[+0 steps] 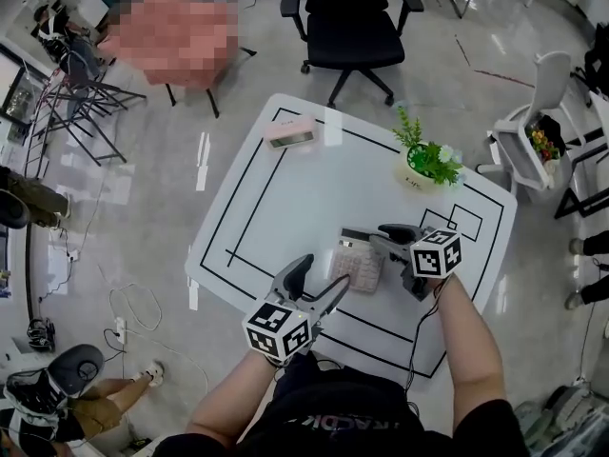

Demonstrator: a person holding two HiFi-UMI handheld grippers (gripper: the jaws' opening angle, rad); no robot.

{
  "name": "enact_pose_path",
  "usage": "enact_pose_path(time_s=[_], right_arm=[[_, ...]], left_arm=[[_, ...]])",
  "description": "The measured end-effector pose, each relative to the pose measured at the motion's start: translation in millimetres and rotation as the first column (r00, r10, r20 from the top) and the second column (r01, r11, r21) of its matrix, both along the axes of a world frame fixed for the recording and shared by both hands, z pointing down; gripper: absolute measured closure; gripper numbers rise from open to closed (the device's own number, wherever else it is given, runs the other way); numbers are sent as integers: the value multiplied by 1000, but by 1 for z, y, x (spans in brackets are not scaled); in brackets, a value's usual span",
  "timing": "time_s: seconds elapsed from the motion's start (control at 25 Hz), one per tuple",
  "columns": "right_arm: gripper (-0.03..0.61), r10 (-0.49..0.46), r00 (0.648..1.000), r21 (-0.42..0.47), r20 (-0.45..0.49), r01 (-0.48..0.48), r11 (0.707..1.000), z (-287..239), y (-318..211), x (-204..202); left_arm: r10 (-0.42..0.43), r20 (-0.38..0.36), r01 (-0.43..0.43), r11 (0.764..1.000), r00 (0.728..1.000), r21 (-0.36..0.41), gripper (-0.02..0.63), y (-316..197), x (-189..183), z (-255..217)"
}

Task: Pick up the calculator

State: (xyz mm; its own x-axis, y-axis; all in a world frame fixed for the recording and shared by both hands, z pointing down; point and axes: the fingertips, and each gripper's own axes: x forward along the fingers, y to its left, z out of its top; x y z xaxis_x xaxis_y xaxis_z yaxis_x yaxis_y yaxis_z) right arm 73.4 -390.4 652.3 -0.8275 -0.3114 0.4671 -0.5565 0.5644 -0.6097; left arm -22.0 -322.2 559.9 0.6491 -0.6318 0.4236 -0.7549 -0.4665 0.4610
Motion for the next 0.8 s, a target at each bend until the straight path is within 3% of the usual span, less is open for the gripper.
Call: enact_pose_path(time_s=[0.2, 0.44, 0.8], right_arm=[[439, -78, 997, -64, -24, 76, 995, 8, 1, -6], [480, -173, 980, -42, -100, 169, 985, 13, 8, -15], [520, -115, 993, -21, 40, 116, 993, -8, 21, -14]], left_arm=[[-18, -3, 18, 1000, 1000, -10, 264, 2, -4, 4], [-32, -10, 32, 999, 999, -26, 264, 6, -8, 7], [-21, -14, 20, 999, 1000, -32, 264, 10, -17, 4]])
